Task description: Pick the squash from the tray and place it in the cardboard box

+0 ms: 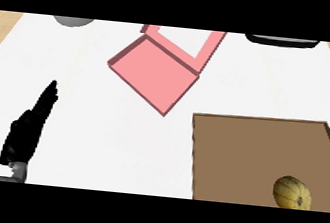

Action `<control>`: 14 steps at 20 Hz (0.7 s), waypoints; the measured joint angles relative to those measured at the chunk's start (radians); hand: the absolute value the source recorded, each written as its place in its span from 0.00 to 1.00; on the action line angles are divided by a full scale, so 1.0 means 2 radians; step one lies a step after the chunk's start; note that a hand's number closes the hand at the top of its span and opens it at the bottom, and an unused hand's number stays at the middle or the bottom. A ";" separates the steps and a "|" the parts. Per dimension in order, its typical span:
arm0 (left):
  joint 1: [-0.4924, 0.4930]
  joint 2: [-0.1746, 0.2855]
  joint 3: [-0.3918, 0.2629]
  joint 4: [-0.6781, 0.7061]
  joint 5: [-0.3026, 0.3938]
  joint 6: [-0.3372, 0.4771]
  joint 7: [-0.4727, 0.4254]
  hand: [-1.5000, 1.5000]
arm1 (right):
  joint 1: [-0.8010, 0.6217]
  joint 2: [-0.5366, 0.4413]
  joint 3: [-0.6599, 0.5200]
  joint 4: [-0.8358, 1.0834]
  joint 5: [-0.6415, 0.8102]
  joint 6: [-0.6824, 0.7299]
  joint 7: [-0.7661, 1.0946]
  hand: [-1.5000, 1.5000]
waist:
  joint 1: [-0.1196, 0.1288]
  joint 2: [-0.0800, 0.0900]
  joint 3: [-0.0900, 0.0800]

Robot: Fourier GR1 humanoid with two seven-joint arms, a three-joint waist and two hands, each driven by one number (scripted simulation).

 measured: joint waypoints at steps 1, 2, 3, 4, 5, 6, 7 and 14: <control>-0.002 -0.002 0.002 0.002 -0.002 -0.002 0.000 0.50 | 0.005 0.009 0.004 0.003 0.009 0.000 -0.005 0.00 | 0.000 0.000 0.000; -0.005 -0.002 0.007 0.005 -0.001 -0.007 0.000 0.50 | 0.000 0.016 0.004 0.006 0.016 0.002 -0.005 0.00 | 0.000 0.000 0.000; -0.004 -0.007 0.003 -0.005 -0.007 -0.003 0.010 0.50 | 0.008 0.021 0.005 0.000 0.022 0.003 -0.007 0.00 | -0.001 0.000 0.000; -0.003 -0.005 0.006 -0.009 -0.007 -0.007 0.013 0.50 | 0.010 0.028 0.003 0.005 0.025 0.005 -0.010 0.00 | -0.001 0.000 0.000; -0.005 -0.005 0.009 -0.011 -0.009 -0.009 0.016 0.50 | 0.001 0.031 0.000 0.016 0.026 0.010 -0.008 0.00 | 0.000 0.000 0.000; -0.012 -0.008 0.010 -0.002 -0.013 -0.009 0.015 0.50 | -0.007 0.031 -0.006 0.019 0.026 0.015 -0.004 0.00 | -0.001 0.000 0.000; -0.006 -0.010 0.011 -0.005 -0.015 -0.009 0.012 0.50 | -0.007 0.037 -0.011 0.031 0.026 0.019 -0.013 0.00 | 0.000 0.000 0.000; 0.006 -0.020 0.021 -0.024 -0.024 -0.025 0.018 0.50 | -0.035 0.079 -0.011 0.046 0.066 0.034 -0.004 0.00 | 0.000 0.000 0.000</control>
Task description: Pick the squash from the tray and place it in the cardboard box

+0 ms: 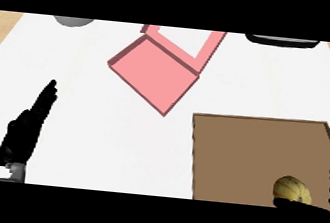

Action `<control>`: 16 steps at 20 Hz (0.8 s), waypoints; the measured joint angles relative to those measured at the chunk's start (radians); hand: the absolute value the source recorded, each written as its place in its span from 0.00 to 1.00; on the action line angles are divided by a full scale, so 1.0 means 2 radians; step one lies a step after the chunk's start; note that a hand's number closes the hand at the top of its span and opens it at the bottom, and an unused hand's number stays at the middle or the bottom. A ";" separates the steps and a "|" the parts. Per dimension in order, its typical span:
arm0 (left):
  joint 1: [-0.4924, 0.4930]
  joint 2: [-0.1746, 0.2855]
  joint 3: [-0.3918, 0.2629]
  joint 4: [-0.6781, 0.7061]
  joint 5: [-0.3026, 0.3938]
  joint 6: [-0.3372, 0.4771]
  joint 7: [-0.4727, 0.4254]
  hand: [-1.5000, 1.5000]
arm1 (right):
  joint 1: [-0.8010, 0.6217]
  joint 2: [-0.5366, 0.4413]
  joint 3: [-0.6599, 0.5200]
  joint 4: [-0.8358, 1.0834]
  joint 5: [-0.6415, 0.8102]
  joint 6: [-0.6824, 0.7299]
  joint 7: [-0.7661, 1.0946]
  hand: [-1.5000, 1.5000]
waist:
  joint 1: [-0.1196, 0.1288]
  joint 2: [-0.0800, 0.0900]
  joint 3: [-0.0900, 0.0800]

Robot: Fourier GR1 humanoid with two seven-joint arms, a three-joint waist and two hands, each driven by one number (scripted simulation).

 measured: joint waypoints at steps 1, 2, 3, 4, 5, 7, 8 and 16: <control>-0.004 -0.001 0.003 0.006 -0.002 -0.001 -0.003 0.50 | -0.003 0.008 0.003 0.006 0.008 0.001 -0.001 0.00 | 0.000 0.000 0.000; -0.006 -0.005 0.003 0.007 -0.005 -0.002 -0.001 0.50 | -0.002 0.015 0.007 0.001 0.018 0.001 0.001 0.00 | 0.000 0.000 0.000; -0.001 -0.008 0.002 0.003 -0.007 -0.002 -0.001 0.50 | 0.005 0.020 0.009 -0.005 0.023 0.002 0.001 0.00 | 0.000 0.000 0.000; 0.000 -0.006 0.006 0.005 -0.007 -0.005 -0.005 0.50 | 0.004 0.027 0.007 0.002 0.025 0.003 -0.002 0.00 | 0.000 0.000 0.000; 0.003 -0.005 0.008 0.004 -0.008 -0.010 -0.008 0.50 | -0.002 0.034 0.005 0.011 0.027 0.004 -0.003 0.00 | 0.000 0.000 0.000; -0.003 -0.008 0.016 0.013 -0.011 -0.011 -0.013 0.50 | 0.003 0.043 0.007 0.005 0.038 0.008 -0.001 0.00 | -0.001 0.000 0.000; -0.002 -0.009 0.017 0.008 -0.011 -0.013 -0.008 0.50 | 0.008 0.047 0.005 0.001 0.039 0.011 -0.001 0.00 | -0.001 0.000 0.000; -0.003 -0.021 0.026 0.006 -0.020 -0.020 -0.008 0.50 | -0.005 0.075 0.000 0.034 0.047 0.035 -0.015 1.00 | -0.001 -0.002 -0.003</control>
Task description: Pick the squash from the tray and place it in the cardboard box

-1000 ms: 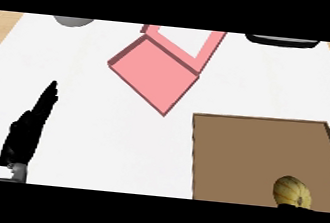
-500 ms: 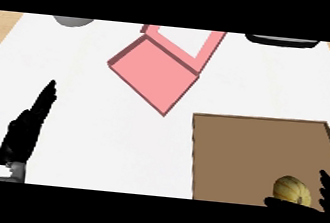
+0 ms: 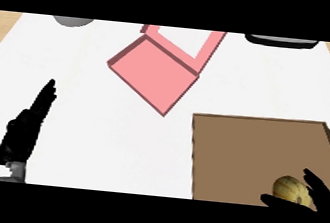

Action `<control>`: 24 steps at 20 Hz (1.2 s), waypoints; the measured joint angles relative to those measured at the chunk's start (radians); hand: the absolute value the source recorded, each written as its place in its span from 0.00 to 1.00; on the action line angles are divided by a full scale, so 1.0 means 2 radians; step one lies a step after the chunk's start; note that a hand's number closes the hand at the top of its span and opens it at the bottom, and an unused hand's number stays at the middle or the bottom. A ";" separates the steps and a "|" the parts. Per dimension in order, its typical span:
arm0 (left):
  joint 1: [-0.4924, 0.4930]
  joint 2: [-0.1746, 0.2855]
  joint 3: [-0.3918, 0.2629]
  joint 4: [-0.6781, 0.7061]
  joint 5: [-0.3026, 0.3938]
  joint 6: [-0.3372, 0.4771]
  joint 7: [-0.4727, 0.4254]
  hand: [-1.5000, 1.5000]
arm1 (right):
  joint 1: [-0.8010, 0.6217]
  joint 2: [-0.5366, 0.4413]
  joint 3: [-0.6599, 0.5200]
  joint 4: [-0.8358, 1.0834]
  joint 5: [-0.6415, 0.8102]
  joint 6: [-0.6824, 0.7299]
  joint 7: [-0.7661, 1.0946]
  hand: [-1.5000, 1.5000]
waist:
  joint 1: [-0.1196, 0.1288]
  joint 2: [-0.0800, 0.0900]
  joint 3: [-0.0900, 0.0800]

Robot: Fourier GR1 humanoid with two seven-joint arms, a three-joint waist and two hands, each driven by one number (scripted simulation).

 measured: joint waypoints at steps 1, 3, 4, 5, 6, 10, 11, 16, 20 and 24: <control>0.004 0.002 0.005 0.005 0.002 -0.005 -0.010 0.50 | -0.001 0.002 -0.005 0.001 0.000 0.002 -0.001 1.00 | 0.000 0.000 -0.001; 0.013 0.001 0.005 -0.010 0.000 -0.008 -0.001 0.50 | 0.000 0.005 -0.008 0.002 0.008 0.005 -0.007 1.00 | -0.001 0.000 -0.001; 0.011 -0.002 0.004 -0.009 -0.003 -0.007 0.000 0.50 | -0.003 0.005 -0.007 0.006 0.021 0.006 -0.006 1.00 | -0.001 0.000 -0.001; 0.011 -0.003 0.002 -0.011 -0.005 -0.007 0.001 0.50 | -0.006 0.003 -0.007 0.012 0.036 0.004 -0.004 1.00 | -0.001 0.000 -0.001; 0.011 -0.006 0.000 -0.011 -0.007 -0.007 0.002 0.50 | -0.008 -0.001 -0.010 0.018 0.048 0.004 -0.005 1.00 | 0.000 -0.001 -0.002; 0.007 -0.015 -0.003 -0.007 -0.015 -0.003 0.002 0.50 | -0.015 -0.005 -0.011 0.025 0.098 0.002 0.000 1.00 | 0.000 0.000 0.000; 0.004 -0.015 -0.002 -0.010 -0.016 -0.004 0.008 0.50 | -0.014 -0.004 -0.014 0.028 0.106 0.001 -0.004 1.00 | 0.000 0.000 0.000; -0.009 -0.018 -0.015 -0.012 -0.017 -0.015 0.004 0.50 | -0.094 -0.075 0.032 0.054 0.160 0.061 -0.078 1.00 | 0.035 0.007 0.002; -0.025 -0.022 -0.030 -0.010 -0.018 -0.024 0.005 0.50 | -0.165 -0.142 0.078 0.074 0.202 0.120 -0.166 1.00 | 0.066 0.015 0.003; -0.040 -0.025 -0.033 0.000 -0.023 -0.022 0.011 0.50 | -0.253 -0.174 0.100 0.133 0.226 0.151 -0.258 1.00 | 0.064 0.016 0.004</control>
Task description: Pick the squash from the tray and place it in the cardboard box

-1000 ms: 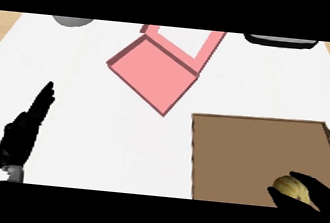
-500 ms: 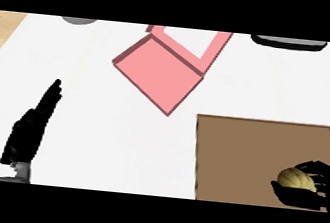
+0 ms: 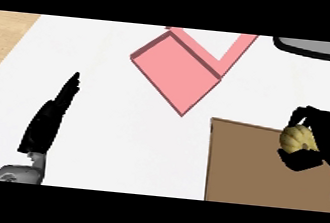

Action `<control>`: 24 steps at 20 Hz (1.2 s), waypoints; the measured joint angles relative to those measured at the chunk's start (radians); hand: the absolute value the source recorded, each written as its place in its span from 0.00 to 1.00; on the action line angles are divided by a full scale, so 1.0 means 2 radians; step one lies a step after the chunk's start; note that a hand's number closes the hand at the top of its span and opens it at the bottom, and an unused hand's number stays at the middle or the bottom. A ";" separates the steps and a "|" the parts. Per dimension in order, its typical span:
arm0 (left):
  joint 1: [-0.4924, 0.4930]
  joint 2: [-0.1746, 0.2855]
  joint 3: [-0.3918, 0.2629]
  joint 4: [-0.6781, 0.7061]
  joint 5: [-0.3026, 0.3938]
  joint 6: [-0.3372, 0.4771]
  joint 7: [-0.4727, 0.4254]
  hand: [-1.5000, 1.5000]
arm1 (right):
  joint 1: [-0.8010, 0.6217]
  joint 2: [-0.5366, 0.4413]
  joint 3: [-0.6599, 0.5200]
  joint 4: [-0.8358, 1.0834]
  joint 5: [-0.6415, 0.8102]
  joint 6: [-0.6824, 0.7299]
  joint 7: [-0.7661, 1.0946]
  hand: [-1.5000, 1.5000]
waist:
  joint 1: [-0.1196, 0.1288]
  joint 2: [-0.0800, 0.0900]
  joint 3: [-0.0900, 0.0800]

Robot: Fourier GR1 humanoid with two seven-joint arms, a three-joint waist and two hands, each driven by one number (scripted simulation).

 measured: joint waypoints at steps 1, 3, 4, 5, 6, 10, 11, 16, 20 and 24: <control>-0.001 -0.002 0.000 0.003 -0.002 0.002 0.001 0.50 | -0.025 -0.001 0.003 0.022 0.005 0.004 -0.020 1.00 | -0.003 -0.001 0.000; 0.002 0.003 0.008 0.007 0.001 0.002 -0.003 0.50 | -0.068 0.004 0.006 0.070 0.013 0.003 -0.066 1.00 | -0.012 -0.003 0.000; 0.006 0.000 0.008 0.006 -0.001 0.006 -0.004 0.50 | -0.088 0.007 0.003 0.095 0.011 0.001 -0.090 1.00 | -0.016 -0.004 0.000; 0.010 0.005 0.013 0.003 0.002 0.003 -0.003 0.50 | -0.109 0.012 -0.001 0.113 0.006 0.003 -0.111 1.00 | -0.020 -0.005 0.000; 0.014 0.005 0.014 -0.003 0.002 0.004 0.000 0.50 | -0.125 0.018 -0.005 0.128 -0.001 0.003 -0.133 1.00 | -0.023 -0.006 0.000; 0.010 0.008 0.024 0.012 0.005 0.006 -0.007 0.50 | -0.186 0.058 -0.033 0.150 -0.055 0.005 -0.194 1.00 | -0.033 -0.007 0.000; 0.014 0.007 0.025 0.013 0.004 0.006 -0.010 0.50 | -0.200 0.068 -0.039 0.157 -0.067 0.006 -0.210 1.00 | -0.034 -0.008 0.000; 0.019 0.006 0.032 0.014 0.005 0.009 -0.010 0.50 | -0.258 0.108 -0.062 0.179 -0.115 0.027 -0.262 1.00 | -0.046 -0.011 -0.001; 0.027 0.010 0.039 0.013 0.010 0.003 -0.017 0.50 | -0.315 0.139 -0.074 0.212 -0.128 0.046 -0.275 1.00 | -0.051 -0.012 -0.001; 0.030 0.007 0.042 0.012 0.005 0.007 -0.018 0.50 | -0.366 0.175 -0.078 0.243 -0.121 0.052 -0.259 1.00 | -0.054 -0.013 -0.001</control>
